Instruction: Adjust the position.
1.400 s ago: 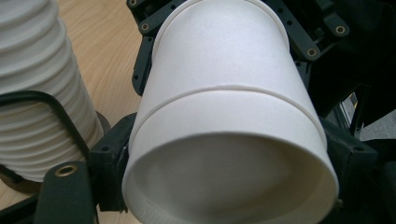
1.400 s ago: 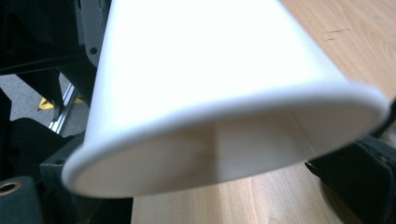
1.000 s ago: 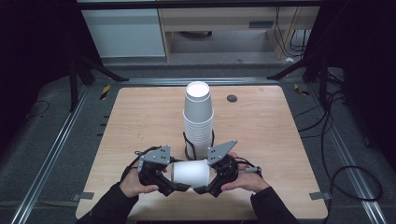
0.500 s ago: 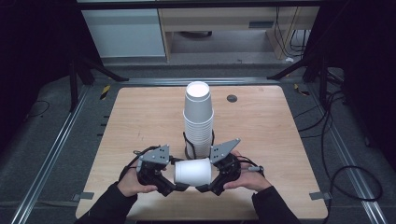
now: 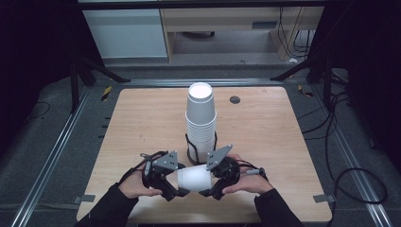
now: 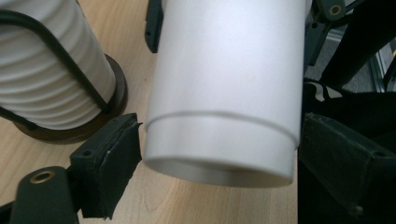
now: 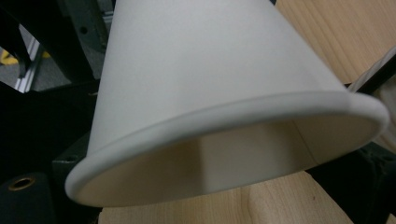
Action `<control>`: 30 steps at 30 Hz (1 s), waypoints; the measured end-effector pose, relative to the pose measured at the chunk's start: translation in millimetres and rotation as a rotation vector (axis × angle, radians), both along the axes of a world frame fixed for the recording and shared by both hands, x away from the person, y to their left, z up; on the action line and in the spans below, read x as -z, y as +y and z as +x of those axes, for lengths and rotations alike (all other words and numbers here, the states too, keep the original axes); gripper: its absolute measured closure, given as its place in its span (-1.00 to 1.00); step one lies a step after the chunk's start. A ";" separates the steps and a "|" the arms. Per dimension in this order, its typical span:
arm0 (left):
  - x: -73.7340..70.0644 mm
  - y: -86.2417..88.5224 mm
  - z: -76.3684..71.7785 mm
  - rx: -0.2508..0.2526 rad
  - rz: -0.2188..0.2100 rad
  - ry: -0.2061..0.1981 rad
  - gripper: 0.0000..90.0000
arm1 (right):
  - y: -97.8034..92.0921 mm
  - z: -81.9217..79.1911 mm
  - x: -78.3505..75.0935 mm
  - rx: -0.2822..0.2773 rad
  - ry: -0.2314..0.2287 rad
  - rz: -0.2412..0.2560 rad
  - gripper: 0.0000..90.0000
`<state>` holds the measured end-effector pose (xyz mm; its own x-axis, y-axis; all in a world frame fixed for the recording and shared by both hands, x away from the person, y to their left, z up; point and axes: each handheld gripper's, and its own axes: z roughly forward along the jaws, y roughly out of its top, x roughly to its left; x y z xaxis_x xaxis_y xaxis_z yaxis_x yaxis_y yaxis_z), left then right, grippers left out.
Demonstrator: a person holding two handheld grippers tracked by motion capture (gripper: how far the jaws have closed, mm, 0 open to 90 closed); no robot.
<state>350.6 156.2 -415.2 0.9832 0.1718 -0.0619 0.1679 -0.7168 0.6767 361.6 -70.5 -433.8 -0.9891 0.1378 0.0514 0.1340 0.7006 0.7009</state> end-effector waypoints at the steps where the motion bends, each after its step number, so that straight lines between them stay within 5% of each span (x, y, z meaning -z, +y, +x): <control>1: 1.3 -1.7 -0.4 0.002 0.014 -0.003 -0.72 | 1.4 0.0 1.0 -0.005 0.000 -0.010 -0.81; 10: 9.1 -11.4 -2.8 0.004 0.068 -0.006 -0.65 | 9.1 -1.2 4.0 -0.017 -0.007 -0.035 -0.81; 19: 9.0 -11.1 -2.6 0.005 0.074 -0.003 -0.53 | 10.3 -1.7 4.3 -0.024 -0.005 -0.027 -0.82; 30: 5.4 -5.3 -1.1 0.000 0.049 -0.007 -0.52 | 5.5 -1.2 -1.8 -0.005 -0.003 0.050 -0.92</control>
<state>349.5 150.9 -420.7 0.9836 0.1742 -0.0461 0.1628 -0.7493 0.6419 360.4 -65.0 -432.0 -0.9900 0.1300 0.0549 0.1282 0.6654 0.7354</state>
